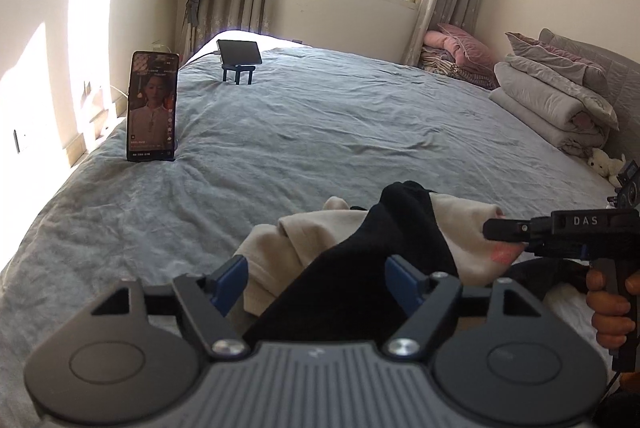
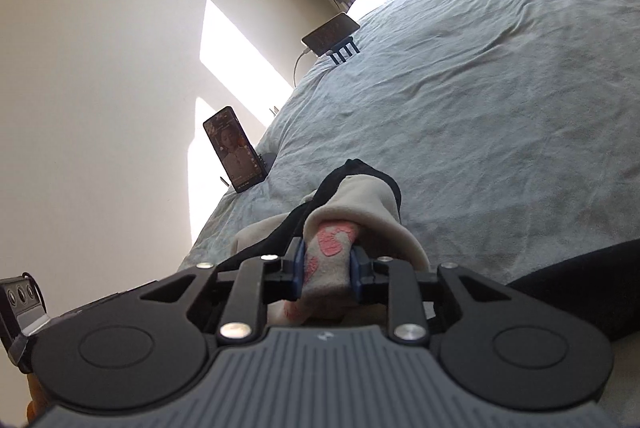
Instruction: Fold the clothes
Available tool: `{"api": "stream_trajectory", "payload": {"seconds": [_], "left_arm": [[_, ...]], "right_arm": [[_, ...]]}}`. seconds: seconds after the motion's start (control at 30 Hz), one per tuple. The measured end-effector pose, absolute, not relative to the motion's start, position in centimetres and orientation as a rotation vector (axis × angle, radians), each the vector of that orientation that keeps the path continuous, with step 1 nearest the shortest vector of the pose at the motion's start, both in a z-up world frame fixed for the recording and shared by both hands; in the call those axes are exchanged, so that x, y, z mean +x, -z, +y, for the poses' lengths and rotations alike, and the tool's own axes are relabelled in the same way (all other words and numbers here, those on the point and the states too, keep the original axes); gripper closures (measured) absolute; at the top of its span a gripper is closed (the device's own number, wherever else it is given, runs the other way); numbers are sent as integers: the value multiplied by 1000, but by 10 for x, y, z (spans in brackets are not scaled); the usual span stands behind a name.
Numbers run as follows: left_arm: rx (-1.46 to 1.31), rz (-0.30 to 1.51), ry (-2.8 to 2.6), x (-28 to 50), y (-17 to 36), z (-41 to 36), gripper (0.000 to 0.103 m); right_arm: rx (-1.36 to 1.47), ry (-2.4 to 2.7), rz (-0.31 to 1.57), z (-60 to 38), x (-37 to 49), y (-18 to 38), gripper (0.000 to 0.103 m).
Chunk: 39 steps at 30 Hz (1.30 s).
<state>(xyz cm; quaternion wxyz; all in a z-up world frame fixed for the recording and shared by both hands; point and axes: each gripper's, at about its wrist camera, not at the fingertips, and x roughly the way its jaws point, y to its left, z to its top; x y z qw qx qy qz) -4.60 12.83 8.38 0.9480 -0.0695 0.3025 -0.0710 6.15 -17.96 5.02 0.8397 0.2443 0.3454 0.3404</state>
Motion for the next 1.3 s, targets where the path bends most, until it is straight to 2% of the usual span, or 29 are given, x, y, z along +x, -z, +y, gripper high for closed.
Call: {"api": "stream_trajectory", "payload": {"seconds": [0.1,0.4,0.47,0.57,0.63,0.7,0.77,0.83,0.9,1.07,1.13,1.3], "left_arm": [[-179,613,191,-40,-89,123,22],[-278,646,313,-20,-85,108,23],[-276,672,314,-16,-78,104,27],[-285,724,291,-8,-64,102,43],[-297,753,281,-6,-53,103,73],[-326,752,280,-7,-45,108,84],[-335,740,268,-12,-44,113,87],[-310,725,245,-21,-46,118,87],[-301,723,227,-28,-46,126,87],[-322,741,195,-52,-41,149,89],[-317,745,181,-63,-39,155,93],[-318,753,167,-74,-35,160,94]], "right_arm": [[481,-812,707,-166,50,-58,77],[311,-1008,737,-119,23,-57,77],[273,-1029,755,-110,20,-53,77],[221,-1047,781,-102,17,-48,77],[189,-1049,798,-98,14,-45,77],[173,-1046,811,-98,14,-43,75],[182,-1063,822,-100,14,-44,72],[192,-1102,805,-105,12,-50,60],[195,-1137,762,-111,9,-59,44],[243,-1123,693,-126,12,-72,41],[266,-1075,713,-129,21,-66,41],[285,-972,764,-130,39,-48,41]]}}
